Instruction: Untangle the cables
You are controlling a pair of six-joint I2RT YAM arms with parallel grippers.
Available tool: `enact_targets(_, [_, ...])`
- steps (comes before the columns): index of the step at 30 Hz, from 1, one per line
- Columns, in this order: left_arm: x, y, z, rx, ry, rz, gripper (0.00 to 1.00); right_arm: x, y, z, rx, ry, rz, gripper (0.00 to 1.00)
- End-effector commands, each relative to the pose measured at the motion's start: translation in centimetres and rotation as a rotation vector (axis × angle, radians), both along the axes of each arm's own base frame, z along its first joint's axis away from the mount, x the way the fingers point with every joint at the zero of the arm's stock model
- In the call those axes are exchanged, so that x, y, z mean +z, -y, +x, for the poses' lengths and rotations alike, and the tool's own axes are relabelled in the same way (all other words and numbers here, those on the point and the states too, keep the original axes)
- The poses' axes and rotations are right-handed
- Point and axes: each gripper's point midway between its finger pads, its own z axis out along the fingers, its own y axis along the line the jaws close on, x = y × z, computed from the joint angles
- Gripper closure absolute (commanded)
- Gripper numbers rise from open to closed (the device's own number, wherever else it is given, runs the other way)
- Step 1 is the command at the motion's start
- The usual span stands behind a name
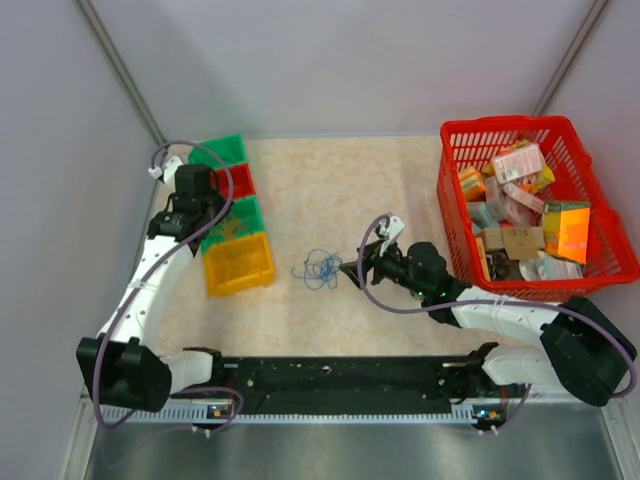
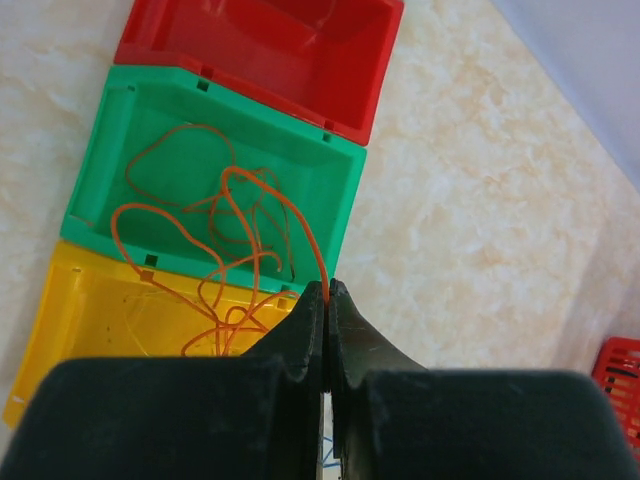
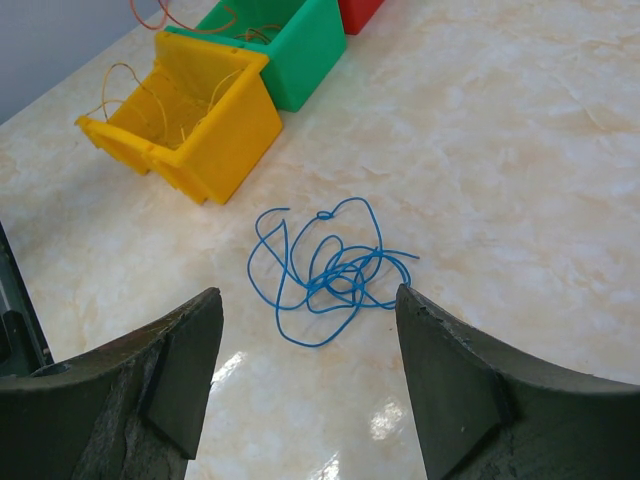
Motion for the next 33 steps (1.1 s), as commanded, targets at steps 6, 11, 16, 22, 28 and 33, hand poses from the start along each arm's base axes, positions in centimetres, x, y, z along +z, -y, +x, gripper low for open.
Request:
enact_targets(6, [-6.6, -0.2, 2.5, 0.025, -0.154, -0.080, 0.88, 1.5, -0.4, 0.1, 0.004, 0.043, 0.036, 0.31])
enact_targets(11, [-5.0, -1.3, 2.8, 0.050, -0.069, -0.042, 0.64, 1.7, -0.4, 0.1, 0.008, 0.046, 0.040, 0.31])
enact_targets(16, [-4.5, -1.2, 2.7, 0.025, -0.093, -0.029, 0.38, 1.7, -0.7, 0.1, 0.014, 0.043, 0.047, 0.31])
enact_targets(22, [-5.3, 6.4, 2.4, -0.374, -0.125, -0.213, 0.46, 1.4, -0.9, 0.1, 0.021, 0.028, 0.040, 0.31])
enact_targets(28, [-7.7, 16.8, -2.2, -0.831, -0.210, -0.235, 0.53, 1.3, -0.8, 0.2, 0.017, 0.029, 0.036, 0.31])
enact_targets(33, [-10.3, 21.6, -6.4, -0.999, -0.302, -0.157, 0.54, 1.2, -0.7, 0.3, 0.011, 0.028, 0.029, 0.31])
